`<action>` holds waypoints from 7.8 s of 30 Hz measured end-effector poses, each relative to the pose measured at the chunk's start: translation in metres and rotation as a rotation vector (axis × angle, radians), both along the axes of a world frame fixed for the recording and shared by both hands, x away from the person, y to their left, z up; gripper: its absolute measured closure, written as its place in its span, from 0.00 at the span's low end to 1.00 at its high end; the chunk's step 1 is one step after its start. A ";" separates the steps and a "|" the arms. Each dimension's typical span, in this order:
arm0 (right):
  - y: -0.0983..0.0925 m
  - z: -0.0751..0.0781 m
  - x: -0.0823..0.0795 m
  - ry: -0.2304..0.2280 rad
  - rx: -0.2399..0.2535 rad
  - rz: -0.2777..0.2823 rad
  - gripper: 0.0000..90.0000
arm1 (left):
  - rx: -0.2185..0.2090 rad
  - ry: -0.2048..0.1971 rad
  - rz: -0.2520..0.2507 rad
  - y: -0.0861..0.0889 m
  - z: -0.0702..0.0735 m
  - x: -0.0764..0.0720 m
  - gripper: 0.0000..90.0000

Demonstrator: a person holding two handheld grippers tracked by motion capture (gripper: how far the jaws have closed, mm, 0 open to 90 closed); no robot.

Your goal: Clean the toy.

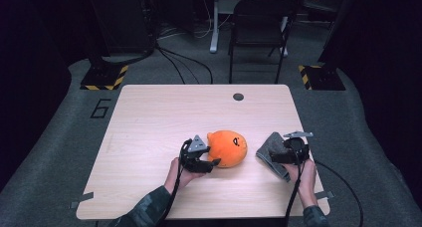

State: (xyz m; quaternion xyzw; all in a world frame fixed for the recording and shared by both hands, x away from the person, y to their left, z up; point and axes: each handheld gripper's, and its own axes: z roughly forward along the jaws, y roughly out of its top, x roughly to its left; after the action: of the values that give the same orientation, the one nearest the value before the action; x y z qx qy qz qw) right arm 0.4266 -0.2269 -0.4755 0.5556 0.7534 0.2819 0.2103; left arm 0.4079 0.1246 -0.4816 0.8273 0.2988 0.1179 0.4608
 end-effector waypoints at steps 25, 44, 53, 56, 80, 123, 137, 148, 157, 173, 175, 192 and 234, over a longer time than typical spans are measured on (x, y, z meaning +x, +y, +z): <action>-0.001 -0.027 0.009 0.065 0.017 0.032 0.82 | 0.002 -0.015 0.005 0.002 -0.004 -0.004 0.81; 0.051 0.063 -0.019 -0.145 0.109 0.196 0.85 | 0.003 -0.027 0.005 0.001 -0.003 -0.004 0.83; 0.128 0.065 -0.014 -0.110 0.065 0.351 0.85 | 0.008 -0.022 0.000 0.002 -0.003 -0.004 0.82; 0.137 0.054 -0.013 -0.098 0.032 0.347 0.85 | 0.002 -0.015 0.001 0.003 -0.005 -0.002 0.81; 0.124 0.046 -0.006 -0.092 0.061 0.323 0.85 | 0.010 -0.015 -0.011 0.008 -0.011 -0.010 0.89; 0.100 0.042 -0.005 -0.084 0.012 0.229 0.86 | -0.013 -0.057 -0.042 0.003 -0.011 -0.015 0.93; 0.064 -0.003 0.017 0.068 -0.028 0.088 0.85 | -0.020 -0.047 -0.045 0.004 -0.011 -0.013 0.93; 0.048 0.039 0.007 -0.033 0.071 0.078 0.85 | -0.033 -0.052 -0.044 0.005 -0.011 -0.012 0.93; 0.124 0.080 -0.021 -0.133 0.132 0.326 0.85 | -0.037 -0.060 -0.060 0.003 -0.010 -0.013 0.92; 0.126 0.052 -0.016 -0.160 -0.024 0.261 0.85 | -0.036 -0.053 -0.076 0.003 -0.011 -0.013 0.93; 0.114 0.049 -0.013 -0.144 -0.024 0.228 0.85 | -0.041 -0.052 -0.075 0.003 -0.011 -0.012 0.93; 0.055 -0.009 0.020 0.055 -0.035 0.058 0.85 | -0.045 -0.045 -0.072 0.005 -0.012 -0.010 0.92; 0.138 0.056 -0.019 -0.139 -0.050 0.330 0.85 | -0.048 -0.051 -0.097 0.003 -0.012 -0.009 0.92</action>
State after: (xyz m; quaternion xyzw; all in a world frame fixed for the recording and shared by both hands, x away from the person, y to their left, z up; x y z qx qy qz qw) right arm 0.4073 -0.0892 -0.4195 0.3981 0.8247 0.3314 0.2268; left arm 0.3992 0.1280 -0.4940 0.8263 0.2493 0.1093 0.4930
